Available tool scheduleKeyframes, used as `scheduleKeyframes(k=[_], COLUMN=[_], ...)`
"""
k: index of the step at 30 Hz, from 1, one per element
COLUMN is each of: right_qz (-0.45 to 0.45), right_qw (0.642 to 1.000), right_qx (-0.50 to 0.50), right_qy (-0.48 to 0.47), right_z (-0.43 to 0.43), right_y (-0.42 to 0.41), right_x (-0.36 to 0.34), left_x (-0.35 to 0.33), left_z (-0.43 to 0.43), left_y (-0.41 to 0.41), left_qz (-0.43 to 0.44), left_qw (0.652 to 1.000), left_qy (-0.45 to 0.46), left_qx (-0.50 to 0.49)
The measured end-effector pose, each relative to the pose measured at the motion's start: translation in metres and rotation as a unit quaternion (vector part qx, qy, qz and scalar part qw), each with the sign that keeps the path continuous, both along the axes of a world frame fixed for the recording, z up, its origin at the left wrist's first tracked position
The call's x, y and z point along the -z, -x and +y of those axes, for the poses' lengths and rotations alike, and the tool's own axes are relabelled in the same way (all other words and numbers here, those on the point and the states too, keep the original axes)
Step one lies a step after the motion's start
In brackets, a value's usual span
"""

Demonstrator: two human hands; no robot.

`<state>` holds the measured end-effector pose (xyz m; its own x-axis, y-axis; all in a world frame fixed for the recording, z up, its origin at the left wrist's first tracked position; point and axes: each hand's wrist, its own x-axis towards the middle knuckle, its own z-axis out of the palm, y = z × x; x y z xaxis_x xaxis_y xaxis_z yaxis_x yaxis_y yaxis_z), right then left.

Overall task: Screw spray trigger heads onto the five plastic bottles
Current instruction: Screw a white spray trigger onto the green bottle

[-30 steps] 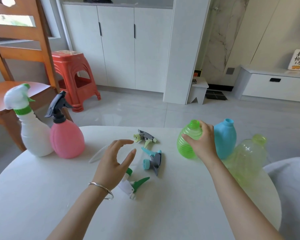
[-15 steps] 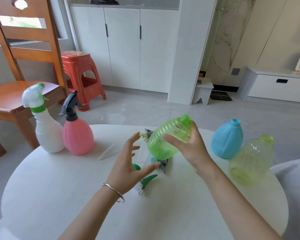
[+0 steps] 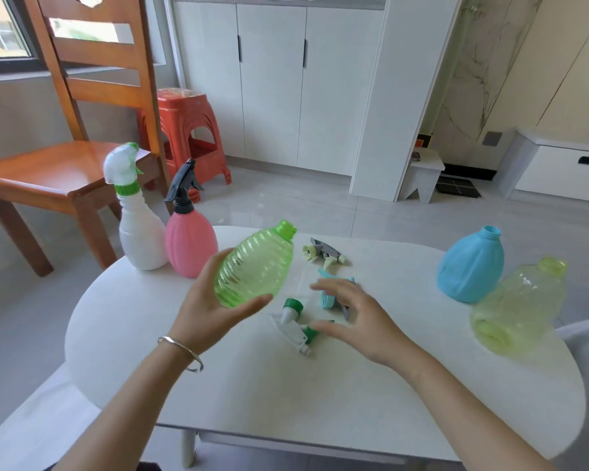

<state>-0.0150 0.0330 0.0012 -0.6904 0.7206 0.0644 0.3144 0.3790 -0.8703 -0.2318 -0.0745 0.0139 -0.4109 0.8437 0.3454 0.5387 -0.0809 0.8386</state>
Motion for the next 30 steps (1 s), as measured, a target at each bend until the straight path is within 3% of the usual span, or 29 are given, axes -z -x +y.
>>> scheduleKeyframes(k=[4, 11, 14, 17, 21, 23, 26, 28, 30], right_qz=[-0.103, -0.13, -0.077, 0.04, 0.212, 0.296, 0.43, 0.463, 0.466], right_qw=[0.991, 0.974, 0.986, 0.996, 0.975, 0.944, 0.832, 0.768, 0.731], right_qx=[-0.054, -0.057, -0.056, -0.036, 0.04, 0.074, 0.117, 0.138, 0.149], right_qy=[-0.063, -0.175, -0.134, -0.075, 0.055, 0.126, 0.329, 0.42, 0.475], right_z=[-0.009, -0.015, -0.017, -0.017, -0.005, 0.005, 0.02, 0.027, 0.031], right_y=[0.012, 0.034, 0.035, 0.035, 0.021, 0.011, -0.001, -0.009, -0.012], right_x=[0.017, 0.037, 0.031, 0.011, -0.02, -0.03, -0.036, -0.036, -0.032], left_x=[0.0, 0.002, 0.002, 0.002, 0.0, 0.0, 0.002, 0.002, 0.0], left_z=[-0.015, -0.024, -0.022, -0.019, -0.014, -0.011, -0.008, -0.006, -0.004], left_y=[0.016, 0.027, 0.029, 0.029, 0.022, 0.02, 0.018, 0.015, 0.012], left_qz=[-0.003, -0.012, -0.018, -0.032, -0.062, -0.077, -0.082, -0.088, -0.104], left_qw=[1.0, 0.999, 0.999, 0.999, 0.997, 0.996, 0.996, 0.995, 0.993], left_qy=[0.007, 0.007, 0.001, -0.005, -0.016, -0.015, -0.011, -0.013, -0.017], left_qx=[-0.017, -0.033, -0.036, -0.04, -0.045, -0.046, -0.044, -0.046, -0.045])
